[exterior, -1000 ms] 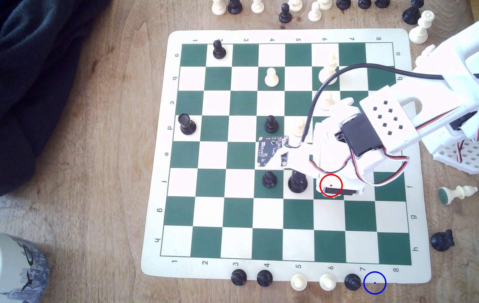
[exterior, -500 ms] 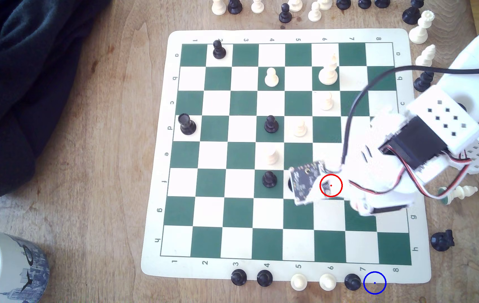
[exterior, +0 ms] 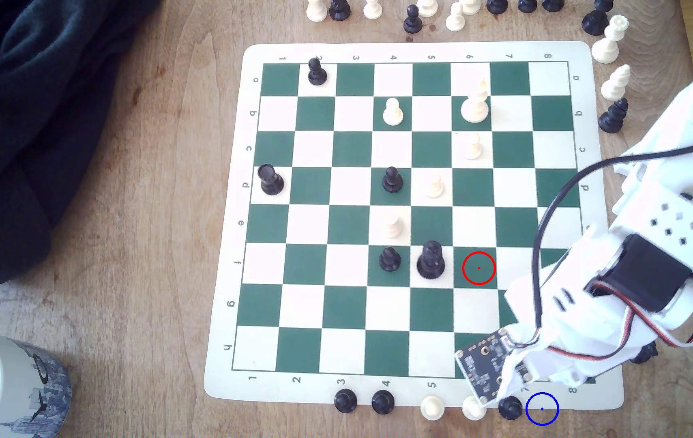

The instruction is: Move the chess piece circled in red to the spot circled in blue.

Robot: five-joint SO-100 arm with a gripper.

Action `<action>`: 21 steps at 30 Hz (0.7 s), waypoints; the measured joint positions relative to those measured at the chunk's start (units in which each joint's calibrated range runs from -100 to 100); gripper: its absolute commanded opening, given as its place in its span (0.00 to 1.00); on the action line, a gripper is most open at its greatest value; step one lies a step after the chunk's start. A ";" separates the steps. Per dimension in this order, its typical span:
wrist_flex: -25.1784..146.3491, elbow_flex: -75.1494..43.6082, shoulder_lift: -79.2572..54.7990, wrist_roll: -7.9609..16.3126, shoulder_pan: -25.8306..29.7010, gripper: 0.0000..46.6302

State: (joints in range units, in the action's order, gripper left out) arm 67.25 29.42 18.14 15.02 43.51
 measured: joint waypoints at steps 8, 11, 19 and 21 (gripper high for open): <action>-1.43 -0.54 -4.61 0.00 3.76 0.01; -1.43 -0.99 -5.95 0.00 4.79 0.01; -1.43 -7.05 -11.81 0.24 5.90 0.01; -1.43 -8.13 -12.82 0.24 6.12 0.01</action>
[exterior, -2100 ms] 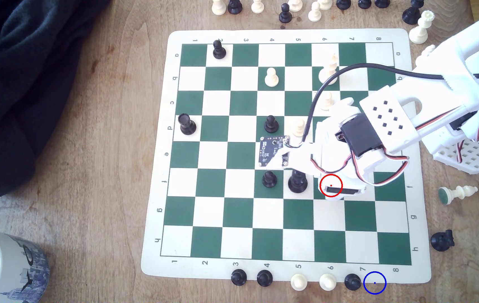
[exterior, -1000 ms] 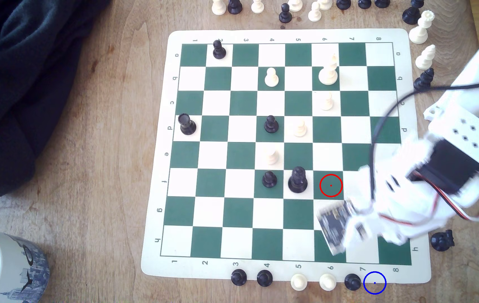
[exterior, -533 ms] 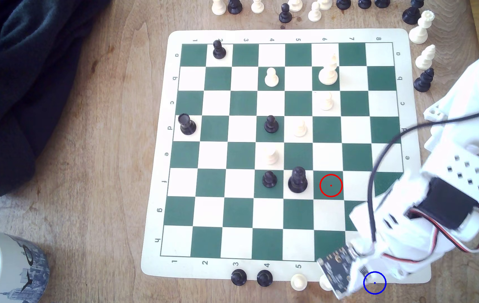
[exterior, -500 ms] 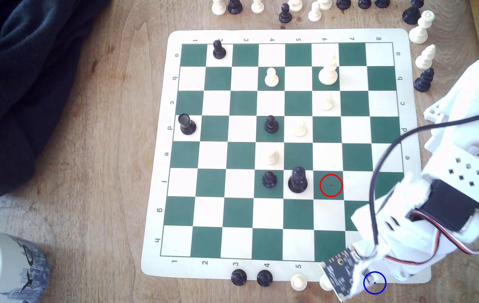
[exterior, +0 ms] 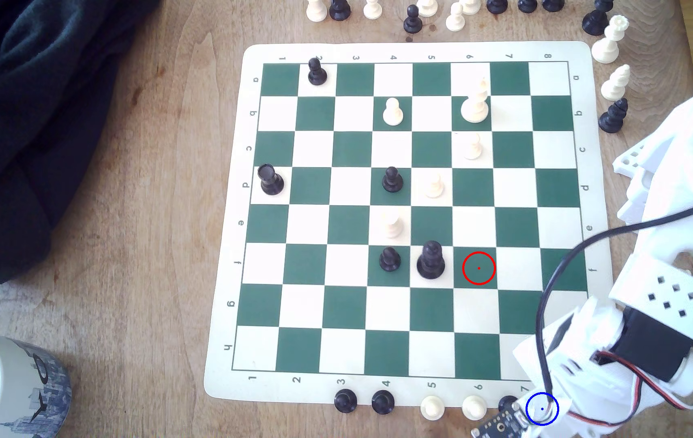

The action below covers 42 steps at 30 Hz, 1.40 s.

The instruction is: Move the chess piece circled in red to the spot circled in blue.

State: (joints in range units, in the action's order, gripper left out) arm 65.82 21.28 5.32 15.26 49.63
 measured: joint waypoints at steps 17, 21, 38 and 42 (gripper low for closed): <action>-0.80 -4.25 -7.29 0.68 -1.18 0.01; -0.80 -5.15 -7.54 1.07 -0.66 0.01; -1.91 -5.60 -10.39 1.76 0.44 0.01; -2.07 -5.60 -10.39 1.76 0.37 0.01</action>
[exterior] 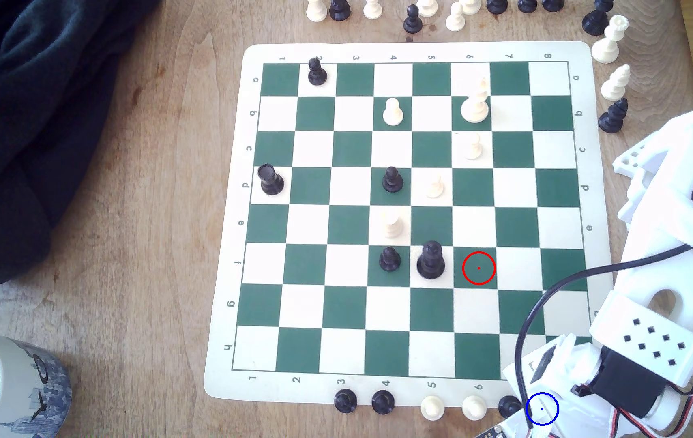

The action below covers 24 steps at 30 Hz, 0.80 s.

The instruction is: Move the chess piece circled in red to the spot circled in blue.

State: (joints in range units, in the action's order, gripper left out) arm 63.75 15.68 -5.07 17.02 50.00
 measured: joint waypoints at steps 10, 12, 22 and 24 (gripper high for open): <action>0.00 0.00 -0.50 0.00 0.00 0.06; 0.00 -0.54 -0.92 0.00 0.00 0.09; -0.32 -0.72 -1.34 0.00 0.00 0.41; -0.32 -0.72 -1.34 0.00 0.00 0.45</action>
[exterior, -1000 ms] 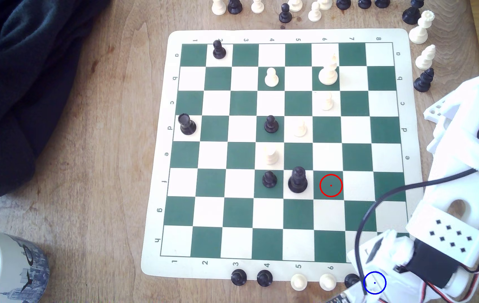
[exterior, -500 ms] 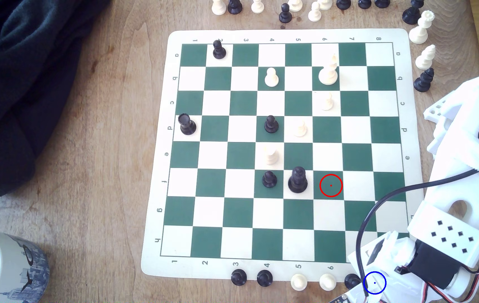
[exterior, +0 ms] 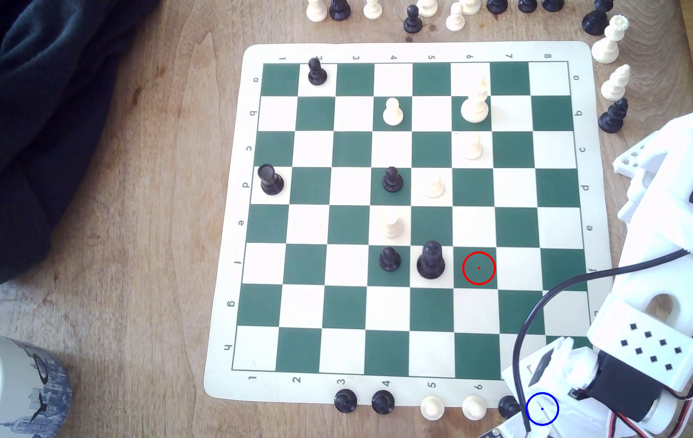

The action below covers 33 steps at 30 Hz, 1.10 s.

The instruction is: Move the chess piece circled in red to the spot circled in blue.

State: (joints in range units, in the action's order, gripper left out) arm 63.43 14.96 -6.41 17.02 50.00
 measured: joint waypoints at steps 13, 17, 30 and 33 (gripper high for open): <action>5.82 1.90 2.43 -1.61 -2.29 0.51; 7.65 8.68 8.55 -1.76 -2.65 0.51; 0.16 33.35 38.63 -3.13 -19.69 0.00; -15.38 48.35 49.02 -5.27 -29.65 0.00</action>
State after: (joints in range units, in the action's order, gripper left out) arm 48.05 63.31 42.61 11.75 20.35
